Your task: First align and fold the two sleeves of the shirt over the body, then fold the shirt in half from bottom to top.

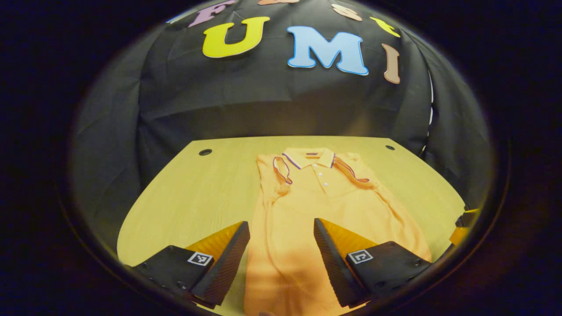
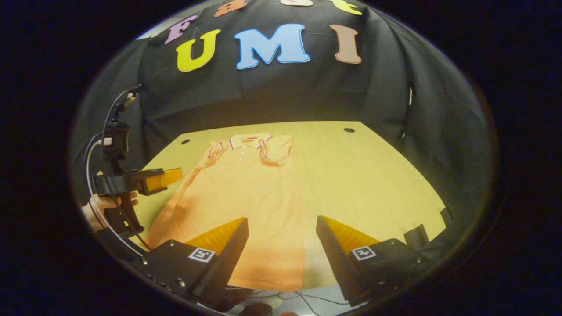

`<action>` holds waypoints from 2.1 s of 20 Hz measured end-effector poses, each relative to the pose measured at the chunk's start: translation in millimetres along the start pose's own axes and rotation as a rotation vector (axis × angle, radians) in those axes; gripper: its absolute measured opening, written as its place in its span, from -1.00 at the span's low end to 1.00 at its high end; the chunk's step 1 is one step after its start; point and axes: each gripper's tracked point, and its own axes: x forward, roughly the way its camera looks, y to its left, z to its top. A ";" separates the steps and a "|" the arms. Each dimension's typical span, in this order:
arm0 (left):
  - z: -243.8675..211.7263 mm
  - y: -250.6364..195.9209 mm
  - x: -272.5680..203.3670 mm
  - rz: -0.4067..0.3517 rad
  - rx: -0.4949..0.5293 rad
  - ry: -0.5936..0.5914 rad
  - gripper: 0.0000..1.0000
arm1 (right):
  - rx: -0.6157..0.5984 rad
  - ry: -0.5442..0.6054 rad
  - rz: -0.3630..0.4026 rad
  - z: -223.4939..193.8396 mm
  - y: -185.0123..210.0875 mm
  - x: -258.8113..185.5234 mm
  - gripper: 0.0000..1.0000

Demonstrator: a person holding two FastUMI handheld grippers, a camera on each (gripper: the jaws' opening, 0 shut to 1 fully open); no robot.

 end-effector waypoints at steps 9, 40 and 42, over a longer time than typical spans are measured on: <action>-91.3 12.9 -80.3 0.002 -0.024 0.095 0.90 | 0.022 0.118 0.001 -59.5 -3.3 7.3 0.94; -150.8 -18.0 -99.9 0.016 -0.010 0.177 -0.87 | 0.015 0.197 0.106 -107.0 24.1 10.8 -0.95; -136.1 -19.3 -103.8 0.014 -0.017 0.155 -0.87 | 0.013 0.172 0.118 -91.2 25.2 5.6 -0.94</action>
